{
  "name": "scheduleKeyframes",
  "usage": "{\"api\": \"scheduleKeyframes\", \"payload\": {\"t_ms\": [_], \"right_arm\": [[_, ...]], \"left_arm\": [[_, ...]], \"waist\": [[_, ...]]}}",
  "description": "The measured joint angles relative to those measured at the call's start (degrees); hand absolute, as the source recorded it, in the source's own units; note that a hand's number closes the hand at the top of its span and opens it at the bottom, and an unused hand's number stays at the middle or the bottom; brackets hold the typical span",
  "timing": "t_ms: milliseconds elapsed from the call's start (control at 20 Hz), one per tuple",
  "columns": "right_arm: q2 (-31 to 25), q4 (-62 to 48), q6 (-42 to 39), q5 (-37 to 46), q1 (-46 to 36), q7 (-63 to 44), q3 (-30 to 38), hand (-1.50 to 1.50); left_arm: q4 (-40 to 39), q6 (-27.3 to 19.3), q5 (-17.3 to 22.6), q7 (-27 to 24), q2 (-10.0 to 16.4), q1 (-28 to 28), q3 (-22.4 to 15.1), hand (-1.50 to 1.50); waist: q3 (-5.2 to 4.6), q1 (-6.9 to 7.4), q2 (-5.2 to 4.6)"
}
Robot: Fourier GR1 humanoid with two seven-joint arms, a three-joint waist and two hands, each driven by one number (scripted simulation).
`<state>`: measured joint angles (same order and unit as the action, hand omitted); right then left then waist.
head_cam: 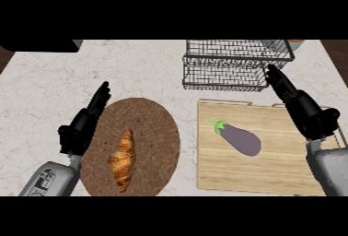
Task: Pick the eggplant from the tray and place it in the tiered basket
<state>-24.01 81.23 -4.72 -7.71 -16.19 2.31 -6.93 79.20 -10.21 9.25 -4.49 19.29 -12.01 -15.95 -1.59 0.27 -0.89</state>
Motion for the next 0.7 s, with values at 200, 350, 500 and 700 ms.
{"api": "scheduleKeyframes", "payload": {"t_ms": [200, 350, 500, 700], "right_arm": [[-3.3, 1.7, -7.2, 2.2, -4.1, -4.1, -5.3, 1.5], [-7.0, 2.9, -11.6, 7.6, -9.8, -7.5, -10.3, -1.5], [-7.2, 2.5, -6.0, 15.3, -13.3, -10.7, -10.7, -1.5], [-7.7, 5.1, -9.6, 19.2, -14.7, -11.3, -14.4, -1.5]], "left_arm": [[-0.4, 1.6, 2.2, 1.8, -0.8, -0.1, 0.6, 0.0], [-0.7, 2.4, 3.8, 4.5, -2.4, -0.5, 0.0, 0.0], [-0.2, 3.4, 6.2, 7.6, -3.1, -0.3, 0.4, 0.0], [1.3, 3.2, 7.1, 10.8, -3.9, 0.3, 0.9, 0.0]], "waist": [[0.93, 0.69, 0.49], [1.01, 1.86, 0.72], [1.25, 1.34, 0.89], [1.45, 0.57, 0.98]]}}
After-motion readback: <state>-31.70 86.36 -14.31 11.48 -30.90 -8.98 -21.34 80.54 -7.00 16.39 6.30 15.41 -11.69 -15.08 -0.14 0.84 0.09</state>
